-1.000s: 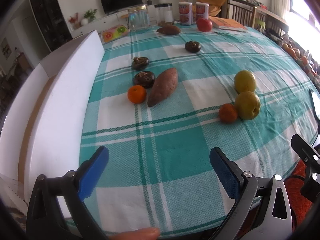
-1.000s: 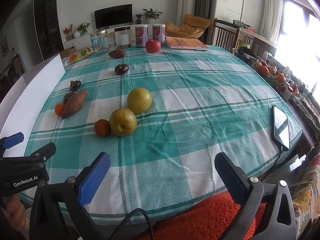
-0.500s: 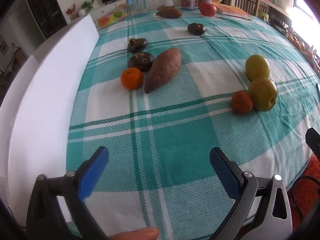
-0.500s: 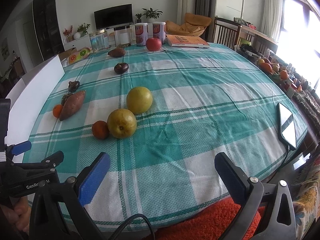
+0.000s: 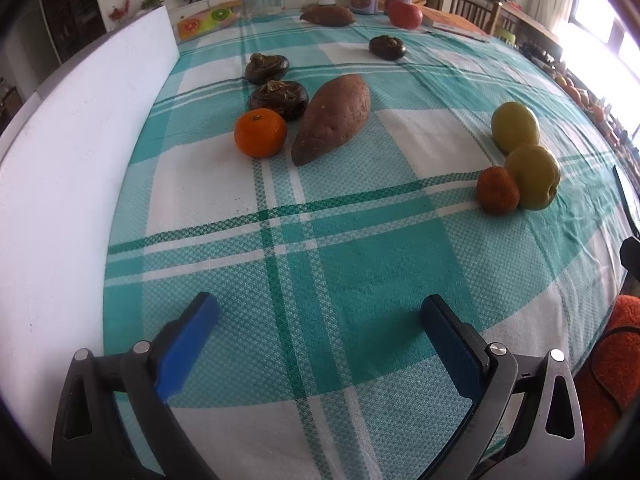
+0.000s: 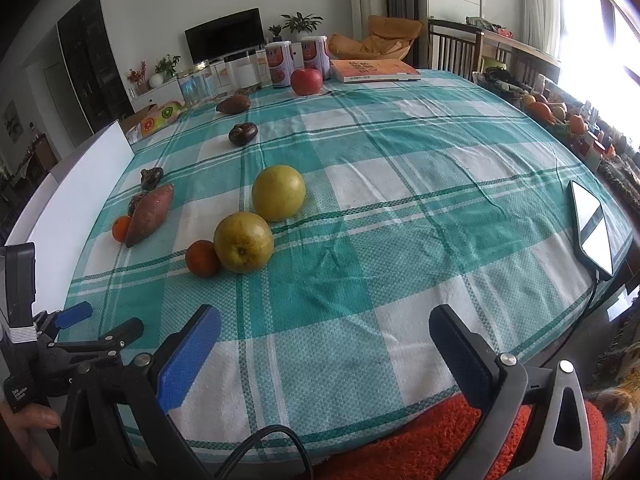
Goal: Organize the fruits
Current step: 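Move the left tool toward the sweet potato on the tablecloth, then close the left tool around the sweet potato and lift it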
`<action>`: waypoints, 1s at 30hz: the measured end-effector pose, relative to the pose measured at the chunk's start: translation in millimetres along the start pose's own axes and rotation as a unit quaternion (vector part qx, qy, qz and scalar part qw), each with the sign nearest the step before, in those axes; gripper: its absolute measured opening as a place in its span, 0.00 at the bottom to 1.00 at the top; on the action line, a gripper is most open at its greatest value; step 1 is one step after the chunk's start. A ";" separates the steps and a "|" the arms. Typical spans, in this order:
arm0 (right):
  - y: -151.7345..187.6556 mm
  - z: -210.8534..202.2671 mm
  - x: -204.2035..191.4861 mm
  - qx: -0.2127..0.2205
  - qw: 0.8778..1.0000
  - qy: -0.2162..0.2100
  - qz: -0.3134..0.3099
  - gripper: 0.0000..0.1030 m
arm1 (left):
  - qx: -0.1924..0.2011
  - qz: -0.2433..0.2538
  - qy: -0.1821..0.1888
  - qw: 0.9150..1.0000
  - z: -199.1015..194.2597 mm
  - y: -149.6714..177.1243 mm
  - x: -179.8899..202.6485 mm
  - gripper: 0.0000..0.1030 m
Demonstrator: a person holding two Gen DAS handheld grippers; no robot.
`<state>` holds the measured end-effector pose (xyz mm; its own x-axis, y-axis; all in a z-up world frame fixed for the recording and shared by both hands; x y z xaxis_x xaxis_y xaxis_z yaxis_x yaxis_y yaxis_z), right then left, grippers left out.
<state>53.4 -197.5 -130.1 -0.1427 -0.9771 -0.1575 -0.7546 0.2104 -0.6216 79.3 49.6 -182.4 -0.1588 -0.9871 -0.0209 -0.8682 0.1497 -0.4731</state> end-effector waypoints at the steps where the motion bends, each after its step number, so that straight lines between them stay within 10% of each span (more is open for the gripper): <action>1: -0.1 -0.6 0.3 0.001 1.000 -0.002 0.001 1.00 | 0.001 -0.026 0.015 1.000 -0.8 -5.6 -8.8 0.98; 4: -0.5 -3.9 0.9 0.009 1.000 -0.007 0.003 1.00 | 0.026 -0.106 0.072 0.991 -7.0 -24.3 -33.0 0.97; 8: -0.9 -6.2 2.6 0.014 1.000 -0.011 0.007 1.00 | 0.060 -0.104 0.058 0.991 -14.2 -50.5 -41.3 0.96; 12: -0.7 -6.4 3.5 0.014 1.000 -0.012 0.011 1.00 | 0.106 -0.029 0.049 0.993 -26.6 -81.2 -17.8 0.96; 17: -0.7 -7.9 1.9 0.017 1.000 -0.012 0.006 1.00 | 0.063 0.052 0.030 0.996 5.8 -105.6 12.6 0.95; 20: -0.8 -11.9 5.0 0.024 1.000 -0.013 0.010 1.00 | 0.029 0.068 0.001 0.997 27.6 -109.3 17.6 0.51; 30: -2.6 2.3 18.4 -0.017 0.997 -0.057 0.055 1.00 | 0.014 0.044 0.056 0.997 31.0 -93.6 21.8 0.39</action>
<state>54.2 -215.9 -133.1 -0.1523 -0.9382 -0.3109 -0.7606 0.3121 -0.5693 171.6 12.2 -165.8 -0.2864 -0.9575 0.0348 -0.8354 0.2318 -0.4984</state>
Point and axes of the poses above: each gripper's, at about its wrist camera, not at the fingertips, and z roughly the way its jaws point, x to its right, y to its underside, the point moved 6 cm from there along z, roughly the way its jaws point, and after that the axes turned 7 degrees about z, right-handed, at the moved point
